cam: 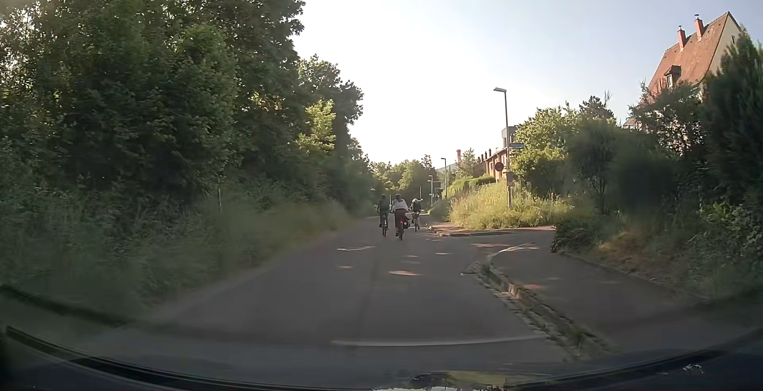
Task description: Follow the waypoints while adhering to traffic rules and regulations
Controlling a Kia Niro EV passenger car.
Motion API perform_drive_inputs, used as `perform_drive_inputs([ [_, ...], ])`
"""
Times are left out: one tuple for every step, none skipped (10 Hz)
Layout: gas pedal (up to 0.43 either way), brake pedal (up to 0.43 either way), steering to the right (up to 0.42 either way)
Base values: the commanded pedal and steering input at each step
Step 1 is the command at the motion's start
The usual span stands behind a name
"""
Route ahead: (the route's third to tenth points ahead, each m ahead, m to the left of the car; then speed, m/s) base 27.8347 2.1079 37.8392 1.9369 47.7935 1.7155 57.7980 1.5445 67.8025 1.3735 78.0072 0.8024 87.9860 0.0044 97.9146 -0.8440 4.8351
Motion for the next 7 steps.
perform_drive_inputs([
  [0.047, 0.0, 0.005],
  [0.047, 0.0, 0.005],
  [0.0, 0.0, 0.005],
  [0.0, 0.0, 0.005],
  [0.0, 0.0, 0.005],
  [0.0, 0.0, 0.005],
  [0.0, 0.0, 0.005],
])
